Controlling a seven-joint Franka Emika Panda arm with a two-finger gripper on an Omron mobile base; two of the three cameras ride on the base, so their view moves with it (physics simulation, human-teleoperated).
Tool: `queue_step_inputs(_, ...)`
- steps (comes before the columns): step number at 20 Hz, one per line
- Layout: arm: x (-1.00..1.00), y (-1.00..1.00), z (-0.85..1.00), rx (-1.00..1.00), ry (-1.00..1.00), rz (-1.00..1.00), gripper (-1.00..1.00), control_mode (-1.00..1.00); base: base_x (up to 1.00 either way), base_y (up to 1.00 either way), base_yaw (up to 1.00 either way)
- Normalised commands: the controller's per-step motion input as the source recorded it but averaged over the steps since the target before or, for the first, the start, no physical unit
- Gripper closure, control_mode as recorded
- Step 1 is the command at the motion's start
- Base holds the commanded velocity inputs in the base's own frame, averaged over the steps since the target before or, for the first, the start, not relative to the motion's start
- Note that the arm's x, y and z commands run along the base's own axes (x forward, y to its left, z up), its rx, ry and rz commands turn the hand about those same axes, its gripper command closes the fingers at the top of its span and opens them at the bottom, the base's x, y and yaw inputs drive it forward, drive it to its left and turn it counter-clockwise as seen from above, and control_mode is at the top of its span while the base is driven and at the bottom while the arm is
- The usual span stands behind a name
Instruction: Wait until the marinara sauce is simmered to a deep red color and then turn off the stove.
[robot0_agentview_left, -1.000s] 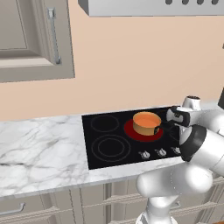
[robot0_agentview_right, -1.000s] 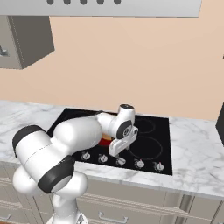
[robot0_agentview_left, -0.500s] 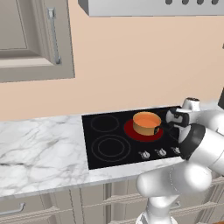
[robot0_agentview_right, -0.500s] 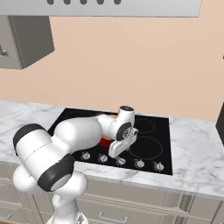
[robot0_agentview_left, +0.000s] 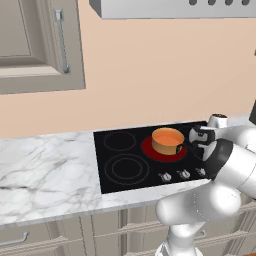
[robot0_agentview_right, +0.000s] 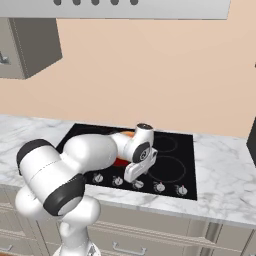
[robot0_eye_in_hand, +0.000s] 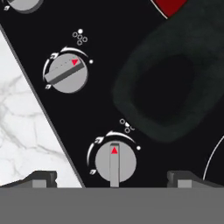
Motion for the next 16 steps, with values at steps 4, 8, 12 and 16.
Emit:
queue_step_inputs(4, 0.0, 0.0, -0.14, 0.0, 0.0, 0.0, -1.0, -1.0, 0.0, 0.0, 0.0)
queue_step_inputs(8, 0.0, 0.0, -0.13, 0.0, 0.0, 0.0, -1.0, -1.0, 0.0, 0.0, 0.0)
queue_step_inputs(12, 0.0, 0.0, -0.13, 0.0, 0.0, 0.0, -1.0, -1.0, 0.0, 0.0, 0.0)
queue_step_inputs(16, 0.0, 0.0, -0.09, 0.0, 0.0, 0.0, -1.0, -1.0, 0.0, 0.0, 0.0)
